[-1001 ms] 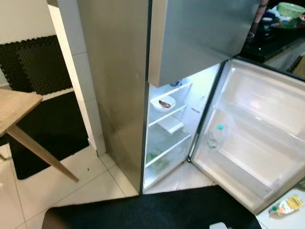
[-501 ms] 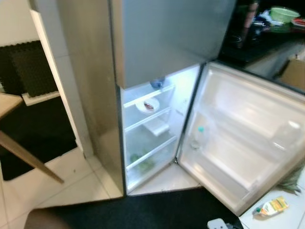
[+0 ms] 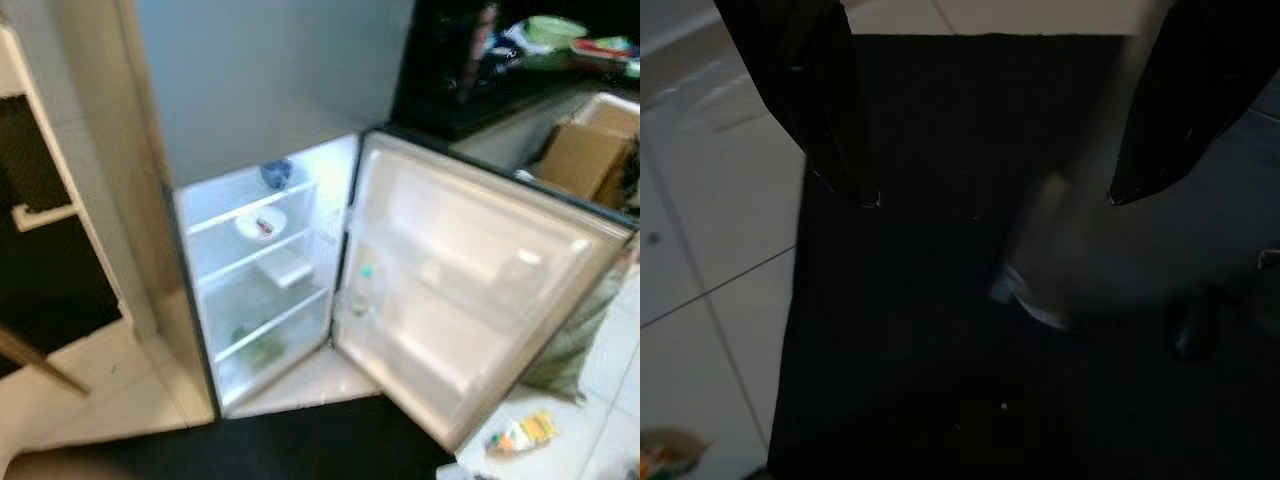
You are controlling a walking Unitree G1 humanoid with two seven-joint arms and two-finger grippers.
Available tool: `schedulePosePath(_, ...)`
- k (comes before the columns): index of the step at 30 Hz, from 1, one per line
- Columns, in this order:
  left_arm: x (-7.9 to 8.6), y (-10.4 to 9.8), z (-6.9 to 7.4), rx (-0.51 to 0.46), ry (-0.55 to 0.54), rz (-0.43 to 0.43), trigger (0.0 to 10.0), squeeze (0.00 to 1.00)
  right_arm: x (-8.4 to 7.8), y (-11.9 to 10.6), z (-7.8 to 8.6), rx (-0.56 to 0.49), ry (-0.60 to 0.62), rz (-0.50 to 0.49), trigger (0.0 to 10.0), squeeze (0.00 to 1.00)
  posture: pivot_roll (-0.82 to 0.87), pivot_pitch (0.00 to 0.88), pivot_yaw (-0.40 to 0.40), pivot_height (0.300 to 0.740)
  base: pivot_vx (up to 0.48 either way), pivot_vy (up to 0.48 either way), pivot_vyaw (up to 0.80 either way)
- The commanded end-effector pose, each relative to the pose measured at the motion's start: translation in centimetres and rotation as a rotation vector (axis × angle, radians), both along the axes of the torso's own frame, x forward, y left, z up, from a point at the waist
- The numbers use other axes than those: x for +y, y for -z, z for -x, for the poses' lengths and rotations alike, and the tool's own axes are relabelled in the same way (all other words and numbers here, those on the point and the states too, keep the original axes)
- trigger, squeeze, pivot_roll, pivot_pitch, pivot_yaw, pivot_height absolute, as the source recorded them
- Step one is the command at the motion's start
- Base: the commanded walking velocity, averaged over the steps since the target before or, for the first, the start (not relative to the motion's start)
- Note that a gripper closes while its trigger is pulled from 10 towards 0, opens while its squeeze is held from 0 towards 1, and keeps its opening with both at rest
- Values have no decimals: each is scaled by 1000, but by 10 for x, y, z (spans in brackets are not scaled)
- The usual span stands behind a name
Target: Restocking fridge
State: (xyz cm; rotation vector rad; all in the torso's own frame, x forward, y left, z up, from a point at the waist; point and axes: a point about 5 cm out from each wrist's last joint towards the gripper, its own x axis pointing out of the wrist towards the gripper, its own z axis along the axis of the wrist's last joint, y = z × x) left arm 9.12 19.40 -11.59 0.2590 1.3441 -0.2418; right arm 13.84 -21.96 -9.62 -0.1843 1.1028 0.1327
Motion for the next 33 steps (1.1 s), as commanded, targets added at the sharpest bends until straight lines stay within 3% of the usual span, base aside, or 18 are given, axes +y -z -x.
schedulePosePath(1, -18, -6, -28, -116, 12, 60, 10000, 0, -4, 3, 10, 34, 9, 8, 10000, 0, -74, 0, -14, 740, 0, 0, -800)
schedulePosePath(33, -15, -6, -29, -130, 34, 19, 10000, 0, -2, 4, 12, 46, 6, 12, 10000, 0, -70, 0, -12, 740, 0, 0, -756)
